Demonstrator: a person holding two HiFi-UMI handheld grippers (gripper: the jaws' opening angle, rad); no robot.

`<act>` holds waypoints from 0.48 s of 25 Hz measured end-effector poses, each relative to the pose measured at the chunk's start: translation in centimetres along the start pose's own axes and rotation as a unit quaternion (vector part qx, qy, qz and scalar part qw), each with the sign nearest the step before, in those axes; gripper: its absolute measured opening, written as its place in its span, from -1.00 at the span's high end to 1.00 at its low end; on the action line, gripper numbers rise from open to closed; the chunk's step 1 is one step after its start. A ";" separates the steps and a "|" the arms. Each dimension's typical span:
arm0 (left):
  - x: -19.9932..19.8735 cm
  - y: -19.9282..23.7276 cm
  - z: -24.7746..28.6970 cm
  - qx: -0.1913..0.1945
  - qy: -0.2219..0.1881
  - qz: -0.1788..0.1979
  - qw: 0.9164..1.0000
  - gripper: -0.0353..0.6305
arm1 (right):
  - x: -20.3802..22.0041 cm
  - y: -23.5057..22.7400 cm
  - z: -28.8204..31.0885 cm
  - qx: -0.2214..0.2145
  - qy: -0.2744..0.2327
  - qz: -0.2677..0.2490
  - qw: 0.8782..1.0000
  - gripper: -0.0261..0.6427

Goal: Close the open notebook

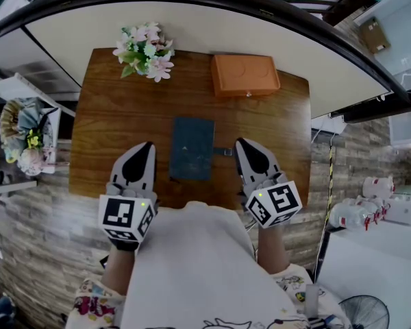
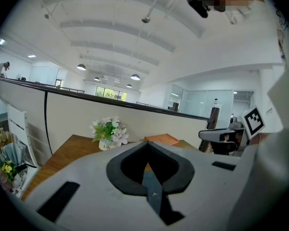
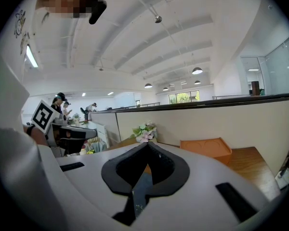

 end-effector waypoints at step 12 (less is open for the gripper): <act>-0.1 0.5 -0.3 -0.013 -0.005 0.018 1.000 0.89 | 0.4 -0.3 -0.2 -0.005 0.005 -0.002 1.000 0.93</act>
Point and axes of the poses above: the fingertips, and each gripper's own axes: z forward along the fingers, y to its left, x out of its underside, the point moved 8 cm from there along -z, backward along the fingers, and after that the axes turned 4 degrees about -z, right-handed, at the moved point
